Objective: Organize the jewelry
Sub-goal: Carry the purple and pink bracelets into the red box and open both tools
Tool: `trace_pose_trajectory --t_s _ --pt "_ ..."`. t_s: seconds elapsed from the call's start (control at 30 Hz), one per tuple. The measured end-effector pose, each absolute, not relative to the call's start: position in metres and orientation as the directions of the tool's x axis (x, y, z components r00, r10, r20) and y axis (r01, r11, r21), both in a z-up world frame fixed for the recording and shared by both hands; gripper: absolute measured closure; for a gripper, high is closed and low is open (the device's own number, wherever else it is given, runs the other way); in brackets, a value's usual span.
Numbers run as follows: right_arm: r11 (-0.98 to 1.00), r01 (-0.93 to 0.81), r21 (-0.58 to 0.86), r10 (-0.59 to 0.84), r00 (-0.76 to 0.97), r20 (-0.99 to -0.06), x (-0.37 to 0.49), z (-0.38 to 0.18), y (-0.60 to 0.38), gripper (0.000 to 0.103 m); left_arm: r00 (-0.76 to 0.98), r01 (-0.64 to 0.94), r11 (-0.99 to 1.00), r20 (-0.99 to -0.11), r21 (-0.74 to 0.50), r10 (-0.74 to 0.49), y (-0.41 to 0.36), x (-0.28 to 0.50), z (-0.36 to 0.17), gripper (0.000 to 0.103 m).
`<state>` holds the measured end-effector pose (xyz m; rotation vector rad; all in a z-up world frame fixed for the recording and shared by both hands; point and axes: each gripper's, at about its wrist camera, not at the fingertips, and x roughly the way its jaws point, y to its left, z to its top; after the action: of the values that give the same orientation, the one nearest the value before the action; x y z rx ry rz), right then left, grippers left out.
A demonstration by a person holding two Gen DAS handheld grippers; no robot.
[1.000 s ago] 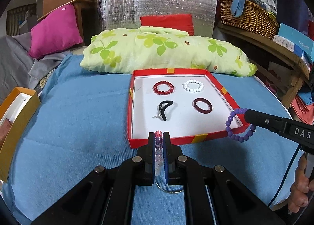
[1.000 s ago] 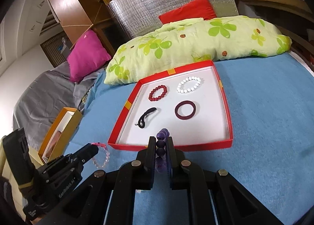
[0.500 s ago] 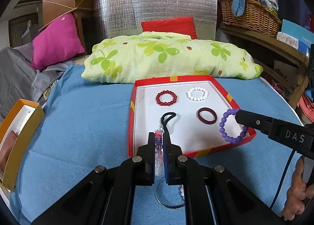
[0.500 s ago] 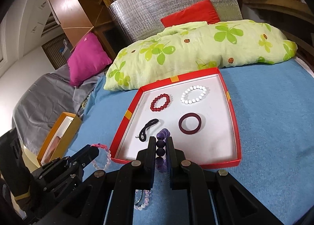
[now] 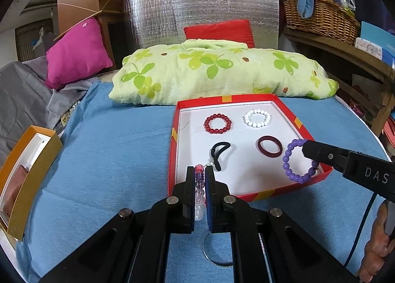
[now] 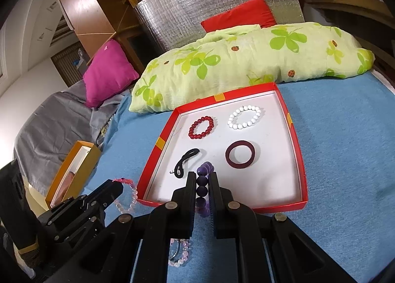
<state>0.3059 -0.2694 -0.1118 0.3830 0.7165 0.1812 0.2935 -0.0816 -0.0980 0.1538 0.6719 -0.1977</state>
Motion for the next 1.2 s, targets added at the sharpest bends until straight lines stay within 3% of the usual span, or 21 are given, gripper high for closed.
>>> trace_pose_trajectory --t_s 0.67,1.2 --pt "0.916 -0.002 0.402 0.282 0.717 -0.638 0.347 -0.129 -0.278 0.092 0.802 0.091 0.966 -0.592 0.242 0.073 -0.070 0.333 -0.101 0.095" --pt "0.910 -0.027 0.413 0.310 0.704 -0.638 0.353 -0.130 -0.263 0.092 0.802 0.088 0.963 -0.592 0.255 0.083 -0.072 0.340 -0.105 0.095"
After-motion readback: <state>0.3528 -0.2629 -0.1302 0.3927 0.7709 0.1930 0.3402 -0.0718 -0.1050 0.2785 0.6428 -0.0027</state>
